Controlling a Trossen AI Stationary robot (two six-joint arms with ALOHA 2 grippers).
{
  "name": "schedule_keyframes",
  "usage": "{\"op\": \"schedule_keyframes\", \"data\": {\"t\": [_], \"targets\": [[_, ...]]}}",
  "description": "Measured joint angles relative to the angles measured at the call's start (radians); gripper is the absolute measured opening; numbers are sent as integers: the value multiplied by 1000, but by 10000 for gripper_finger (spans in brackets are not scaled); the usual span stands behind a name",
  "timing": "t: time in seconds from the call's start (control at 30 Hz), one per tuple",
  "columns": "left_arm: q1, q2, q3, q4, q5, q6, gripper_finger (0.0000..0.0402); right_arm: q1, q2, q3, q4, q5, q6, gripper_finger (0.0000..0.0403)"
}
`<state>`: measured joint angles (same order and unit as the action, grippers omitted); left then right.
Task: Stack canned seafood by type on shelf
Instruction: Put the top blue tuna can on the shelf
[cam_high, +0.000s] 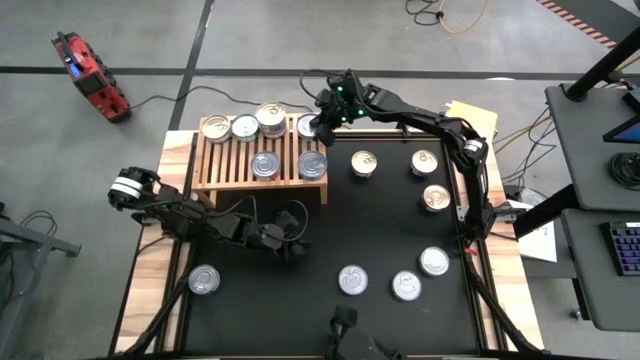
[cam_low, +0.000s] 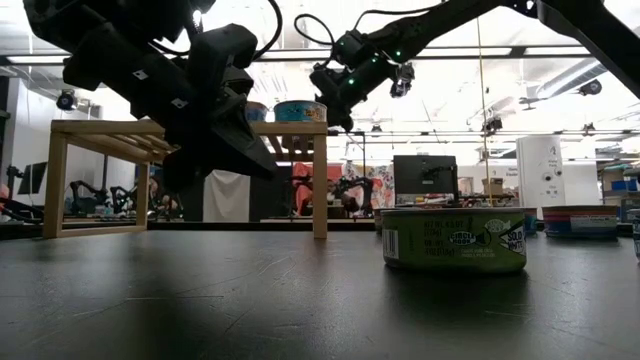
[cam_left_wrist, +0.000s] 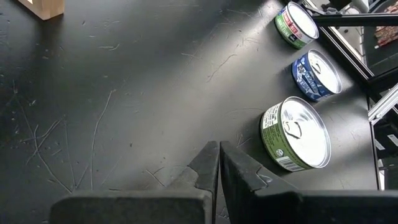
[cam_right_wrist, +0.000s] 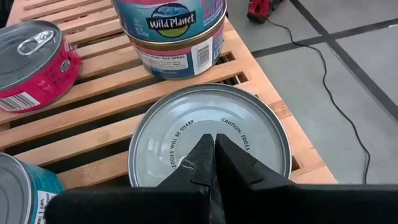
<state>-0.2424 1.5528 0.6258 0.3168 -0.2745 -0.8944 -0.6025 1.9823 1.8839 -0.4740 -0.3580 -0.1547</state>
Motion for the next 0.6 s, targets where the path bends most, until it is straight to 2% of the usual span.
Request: {"op": "schedule_keyframes", "data": {"t": [0.37,0.6], "targets": [[0,0,0,0,-5,0,0,0,0,-47,115,2,37,9],[0,0,0,0,-5,0,0,2,0,-56,129,-2,50,9]]}}
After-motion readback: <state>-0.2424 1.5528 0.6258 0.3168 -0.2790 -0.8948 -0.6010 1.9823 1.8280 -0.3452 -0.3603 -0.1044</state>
